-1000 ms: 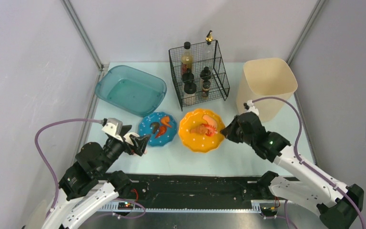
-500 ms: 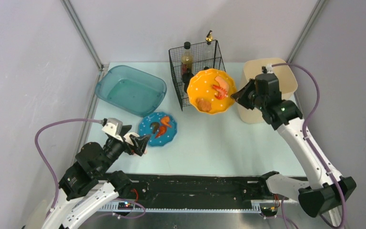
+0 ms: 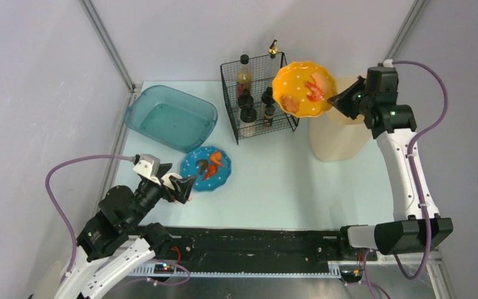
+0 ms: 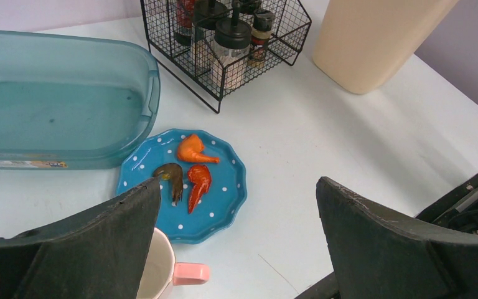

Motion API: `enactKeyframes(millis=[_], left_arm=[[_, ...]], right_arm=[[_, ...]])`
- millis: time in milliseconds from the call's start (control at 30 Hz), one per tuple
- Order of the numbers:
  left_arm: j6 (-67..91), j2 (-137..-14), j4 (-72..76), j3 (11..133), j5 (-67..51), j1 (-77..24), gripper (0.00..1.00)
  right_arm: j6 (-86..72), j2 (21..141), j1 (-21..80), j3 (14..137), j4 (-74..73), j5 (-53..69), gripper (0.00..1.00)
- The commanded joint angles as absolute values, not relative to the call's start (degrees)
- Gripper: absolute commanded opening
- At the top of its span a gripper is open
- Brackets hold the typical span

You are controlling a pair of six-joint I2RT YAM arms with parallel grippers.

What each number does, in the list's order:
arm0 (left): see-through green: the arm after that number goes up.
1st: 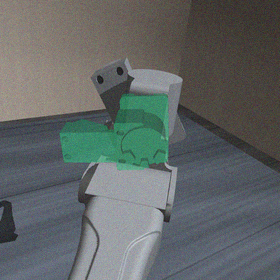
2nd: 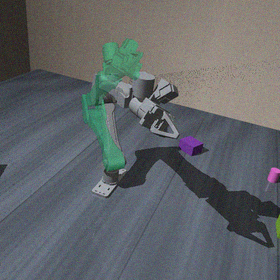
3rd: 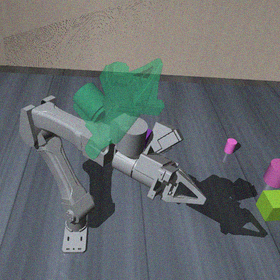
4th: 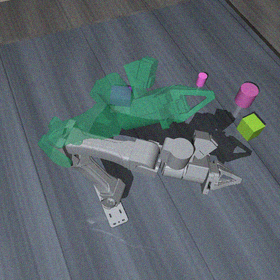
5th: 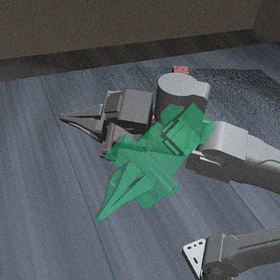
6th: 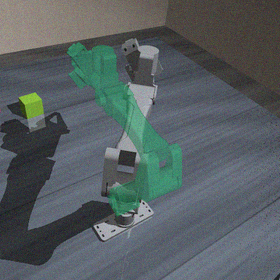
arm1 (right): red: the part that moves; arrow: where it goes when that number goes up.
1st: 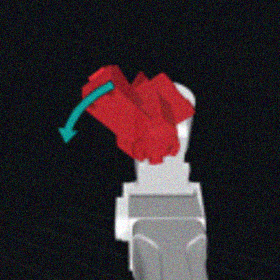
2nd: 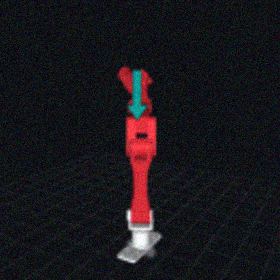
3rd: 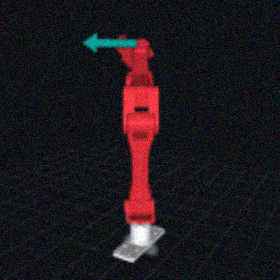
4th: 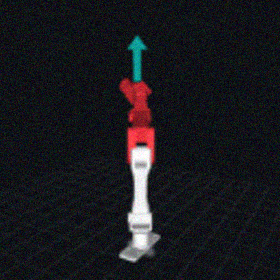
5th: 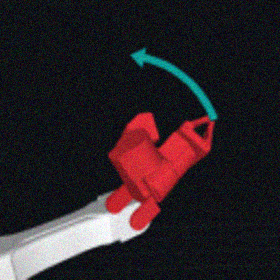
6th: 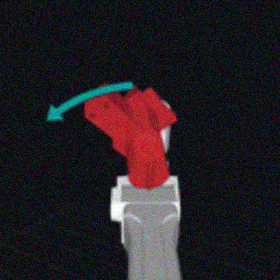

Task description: Clear the kitchen counter

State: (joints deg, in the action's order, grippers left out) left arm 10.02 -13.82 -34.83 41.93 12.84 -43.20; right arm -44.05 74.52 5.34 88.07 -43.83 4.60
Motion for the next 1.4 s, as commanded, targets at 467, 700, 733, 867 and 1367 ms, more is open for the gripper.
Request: enactKeyframes(millis=[467,700,733,867,1367], left_arm=[[9.4,-13.6,-33.3,41.7,11.9,-42.9,0.98],[9.5,-13.5,-33.3,41.7,11.3,-42.8,0.98],[9.5,-13.4,-33.3,41.7,11.3,-42.8,0.98],[9.5,-13.1,-33.3,41.7,11.2,-42.8,0.98],[9.5,-12.7,-33.3,41.7,9.5,-42.8,0.98]], right_arm=[[-42.9,76.4,-14.5,101.6,-42.1,4.7,0.0],[-37.8,77.6,-16.9,104.4,-44.1,-3.6,0.0],[-37.0,77.7,-16.9,104.4,-44.1,-5.3,0.0],[-34.8,77.9,-16.9,103.5,-44.0,-9.3,0.0],[-21.3,77.1,-11.9,97.3,-35.1,-20.5,0.0]])
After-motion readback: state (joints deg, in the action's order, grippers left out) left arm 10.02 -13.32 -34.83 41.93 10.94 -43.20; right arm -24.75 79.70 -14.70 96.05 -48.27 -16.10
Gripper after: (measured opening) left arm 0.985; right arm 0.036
